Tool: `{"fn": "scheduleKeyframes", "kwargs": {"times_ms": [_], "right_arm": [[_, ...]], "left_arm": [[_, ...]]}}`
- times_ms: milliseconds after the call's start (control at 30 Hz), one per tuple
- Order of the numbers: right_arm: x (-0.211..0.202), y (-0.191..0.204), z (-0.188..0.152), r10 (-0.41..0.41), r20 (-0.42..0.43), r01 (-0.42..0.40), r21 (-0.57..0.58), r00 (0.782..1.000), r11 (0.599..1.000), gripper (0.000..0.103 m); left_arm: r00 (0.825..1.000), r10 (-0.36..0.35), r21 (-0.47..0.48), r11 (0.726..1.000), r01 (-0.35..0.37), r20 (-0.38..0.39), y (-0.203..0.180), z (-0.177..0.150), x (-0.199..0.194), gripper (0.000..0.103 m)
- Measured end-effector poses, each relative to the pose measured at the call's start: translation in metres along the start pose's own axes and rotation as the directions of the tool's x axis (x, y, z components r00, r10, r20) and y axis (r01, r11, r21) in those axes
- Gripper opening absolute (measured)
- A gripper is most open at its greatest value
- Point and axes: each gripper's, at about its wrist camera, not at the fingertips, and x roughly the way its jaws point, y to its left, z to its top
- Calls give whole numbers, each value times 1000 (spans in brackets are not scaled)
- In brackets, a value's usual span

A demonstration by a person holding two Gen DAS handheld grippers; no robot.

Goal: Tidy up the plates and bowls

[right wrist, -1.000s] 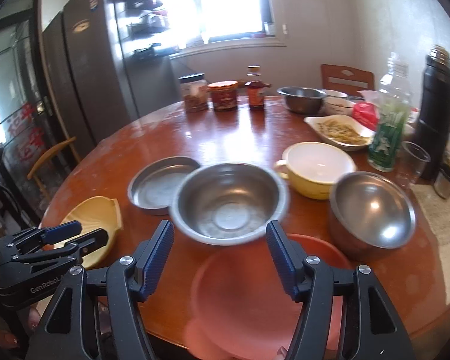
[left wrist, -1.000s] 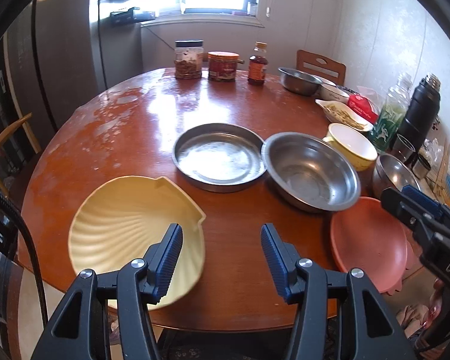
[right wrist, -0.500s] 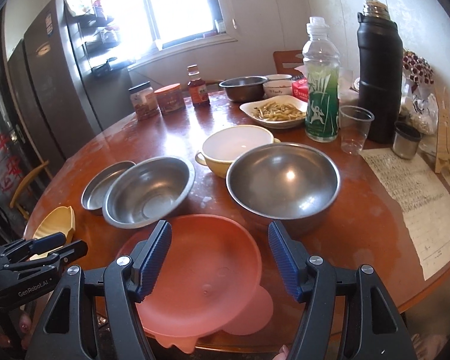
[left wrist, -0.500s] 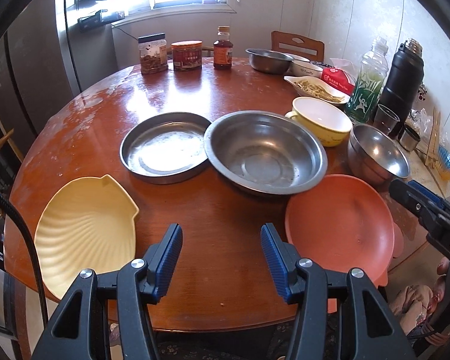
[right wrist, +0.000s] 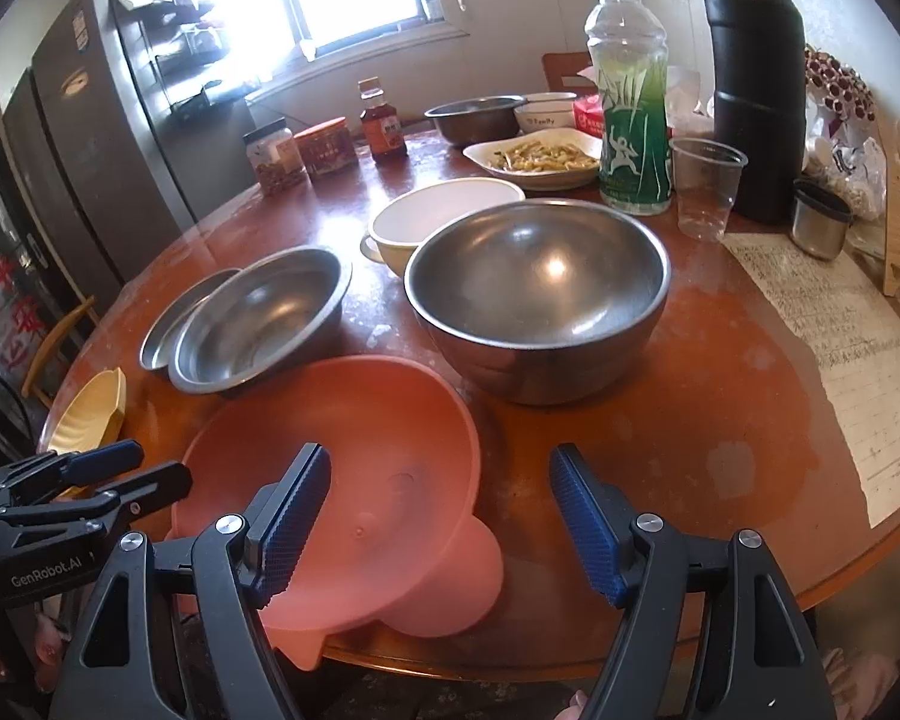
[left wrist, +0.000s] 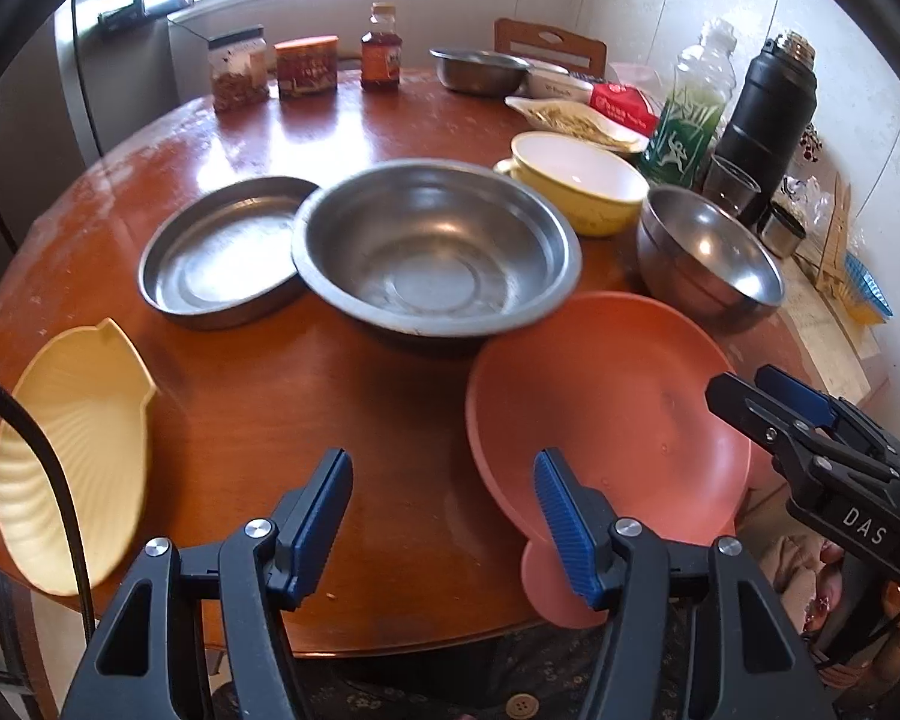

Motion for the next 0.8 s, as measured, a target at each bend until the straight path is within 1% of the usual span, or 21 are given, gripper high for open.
{"fn": "scheduleKeyframes", "kwargs": {"times_ms": [100, 133, 167, 200, 267, 333, 367, 433, 500, 533, 600, 733, 800], "right_arm": [[4, -3, -4, -2, -10, 2, 6, 1000, 1000, 77], [5, -3, -5, -4, -8, 4, 4, 1000, 1000, 73], [6, -4, -6, -1, -9, 1, 2, 1000, 1000, 67], [8, -4, -7, 3, -18, -3, 1, 1000, 1000, 65], [12, -4, -9, 21, -31, -21, 1, 999, 1000, 52], [15, -2, -10, 33, -45, -34, -4, 998, 999, 43], [15, -1, -10, 31, -44, -31, -9, 999, 999, 42], [14, 3, -12, 31, -38, -32, -19, 999, 999, 40], [13, 6, -13, 58, -41, -59, -20, 997, 998, 35], [12, 9, -13, 60, -44, -61, -26, 997, 998, 33], [9, 14, -13, 41, -30, -42, -43, 999, 998, 34], [0, 18, -11, 55, -18, -55, -39, 998, 998, 33], [-6, 22, -10, 61, -15, -62, -44, 998, 997, 33]], "left_arm": [[999, -19, -3, 1000, 19, -33, -4, -4, 8, 63], [999, -29, -2, 1000, 29, -41, -5, -5, 11, 63], [998, -34, -3, 999, 33, -50, -7, -7, 13, 63], [999, -21, 3, 1000, 21, -44, -9, -8, 13, 63], [999, -5, 10, 1000, 5, -39, -13, -8, 14, 63], [999, -7, 12, 1000, 7, -32, -16, -9, 15, 63], [1000, -13, 12, 1000, 14, -28, -17, -9, 15, 63], [999, -29, 19, 999, 29, -25, -21, -10, 15, 59], [999, -44, 30, 999, 45, -31, -26, -11, 14, 59], [999, -28, 37, 999, 29, -32, -28, -11, 13, 58], [999, -23, 40, 999, 24, -25, -28, -11, 10, 58], [997, -70, 12, 997, 70, -25, -21, -11, 1, 58], [997, -69, 11, 998, 69, -21, -18, -12, -4, 58]]}}
